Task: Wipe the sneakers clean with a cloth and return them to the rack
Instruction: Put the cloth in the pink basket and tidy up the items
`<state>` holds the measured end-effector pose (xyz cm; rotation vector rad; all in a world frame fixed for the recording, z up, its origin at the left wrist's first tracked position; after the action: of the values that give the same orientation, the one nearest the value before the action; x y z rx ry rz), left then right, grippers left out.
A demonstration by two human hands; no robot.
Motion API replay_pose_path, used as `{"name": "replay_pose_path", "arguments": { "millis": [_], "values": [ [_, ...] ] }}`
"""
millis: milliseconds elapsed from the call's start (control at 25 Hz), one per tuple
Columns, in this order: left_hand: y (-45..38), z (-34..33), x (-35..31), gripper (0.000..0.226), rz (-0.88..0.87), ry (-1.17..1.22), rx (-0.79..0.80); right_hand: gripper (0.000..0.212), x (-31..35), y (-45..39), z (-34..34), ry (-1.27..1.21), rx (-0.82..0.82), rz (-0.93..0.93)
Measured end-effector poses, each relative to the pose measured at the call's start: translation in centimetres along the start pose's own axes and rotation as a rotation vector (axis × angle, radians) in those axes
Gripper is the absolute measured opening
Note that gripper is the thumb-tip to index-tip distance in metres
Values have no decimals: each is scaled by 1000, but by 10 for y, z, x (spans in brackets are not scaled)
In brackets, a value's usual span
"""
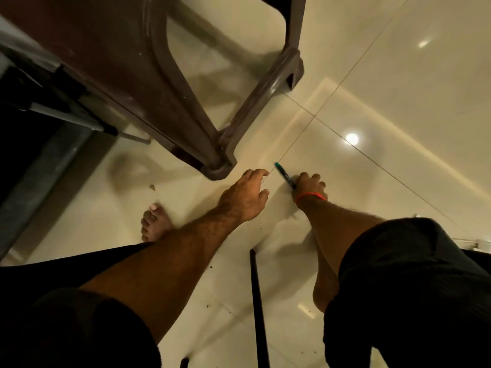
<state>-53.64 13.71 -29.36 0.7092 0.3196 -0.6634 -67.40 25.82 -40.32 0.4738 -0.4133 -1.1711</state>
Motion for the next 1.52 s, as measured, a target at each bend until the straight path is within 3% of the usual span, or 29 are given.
{"name": "replay_pose_path", "arguments": {
  "millis": [160, 320, 480, 640, 760, 840, 960, 1080, 1200, 1280, 1400, 1440, 1520],
  "values": [
    [4, 12, 4, 45, 28, 20, -12, 34, 4, 8, 10, -57, 54, -28],
    [16, 50, -19, 42, -33, 7, -94, 28, 20, 27, 52, -360, 42, -136],
    [35, 114, -57, 39, -140, -7, -247, 17, 47, 63, 118, -737, -104, -120],
    [68, 199, -93, 30, -271, 67, -541, 6, 81, 103, 195, -1068, -292, 27],
    [104, 275, -125, 25, -469, 224, -798, 9, 99, 133, 264, -1292, -419, 146],
    [139, 332, -137, 21, -595, 344, -1024, 10, 110, 157, 316, -1358, -523, 275],
    [179, 396, -129, 17, -614, 543, -1304, 18, 130, 198, 398, -1404, -629, 513],
    [199, 423, -117, 17, -611, 587, -1438, 30, 162, 245, 460, -1314, -718, 784],
    [210, 437, -113, 19, -678, 467, -1505, 24, 207, 286, 505, -1066, -911, 990],
    [198, 459, -89, 24, -487, 392, -1546, 17, 249, 293, 523, -909, -852, 977],
    [165, 468, -46, 37, -52, 407, -1314, 16, 301, 277, 527, -588, -669, 906],
    [157, 465, -41, 40, -11, 473, -1230, 15, 314, 270, 527, -417, -683, 909],
    [152, 459, -41, 39, -29, 505, -1217, 18, 330, 261, 525, -69, -759, 890]
  ]
}}
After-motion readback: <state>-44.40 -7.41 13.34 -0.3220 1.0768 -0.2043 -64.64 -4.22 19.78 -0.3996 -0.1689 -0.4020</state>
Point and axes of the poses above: each hand's wrist, its own y-axis away from the middle knuckle, its own z-axis out of the back of the hand, x = y × z, the point moved 5 cm from there along -y, towards the middle knuckle, and after that the axes turned 12 degrees about -x, right-handed, at the moved point
